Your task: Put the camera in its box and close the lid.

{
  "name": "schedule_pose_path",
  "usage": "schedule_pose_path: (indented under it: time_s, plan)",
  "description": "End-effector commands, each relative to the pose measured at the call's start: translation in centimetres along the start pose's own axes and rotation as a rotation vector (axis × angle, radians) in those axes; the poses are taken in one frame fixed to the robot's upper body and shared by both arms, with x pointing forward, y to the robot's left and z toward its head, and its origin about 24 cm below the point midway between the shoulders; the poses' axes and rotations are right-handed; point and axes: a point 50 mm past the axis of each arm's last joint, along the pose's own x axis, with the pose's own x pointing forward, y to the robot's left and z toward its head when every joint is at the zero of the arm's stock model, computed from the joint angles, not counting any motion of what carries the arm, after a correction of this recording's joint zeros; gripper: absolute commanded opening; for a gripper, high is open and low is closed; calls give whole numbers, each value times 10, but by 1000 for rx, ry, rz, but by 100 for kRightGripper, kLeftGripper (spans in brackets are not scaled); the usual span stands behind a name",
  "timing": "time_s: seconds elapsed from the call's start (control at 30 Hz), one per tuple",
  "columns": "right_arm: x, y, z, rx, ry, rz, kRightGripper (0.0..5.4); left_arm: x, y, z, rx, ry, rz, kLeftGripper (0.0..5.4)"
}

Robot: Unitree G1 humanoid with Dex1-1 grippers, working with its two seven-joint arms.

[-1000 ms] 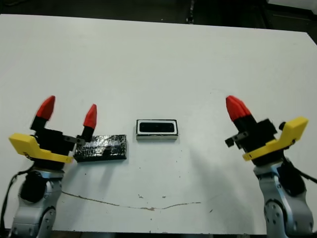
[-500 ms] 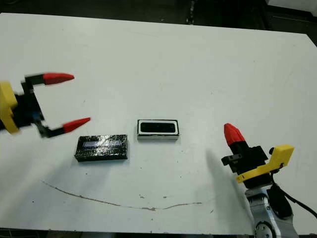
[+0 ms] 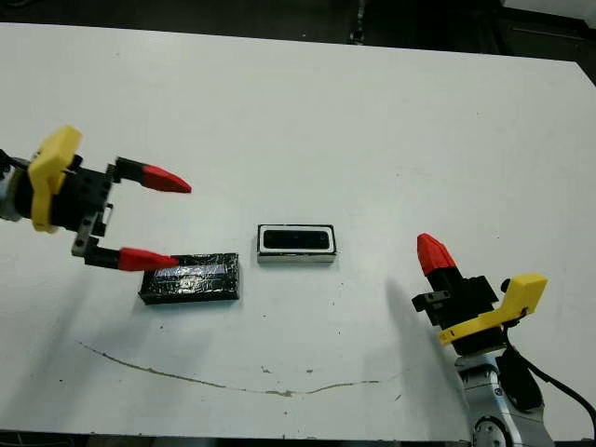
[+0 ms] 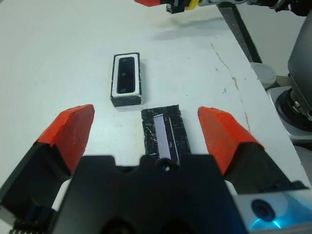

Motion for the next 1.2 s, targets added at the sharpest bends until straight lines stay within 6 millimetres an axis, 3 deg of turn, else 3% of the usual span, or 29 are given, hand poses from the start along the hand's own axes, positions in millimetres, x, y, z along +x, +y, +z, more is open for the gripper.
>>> schedule_pose_path:
  time_s: [0.03,0.8,1.2]
  plan:
    - [-1,-3,-1,5,-3,-8,1,6,-3,-10,-59,20,-32,540]
    - [-4,-2,3,-17,4,-27,1,28,-17,-59,-160,203,-14,540]
    - [-5,-3,4,-15,11,-30,1,33,-23,-61,-121,328,56,540]
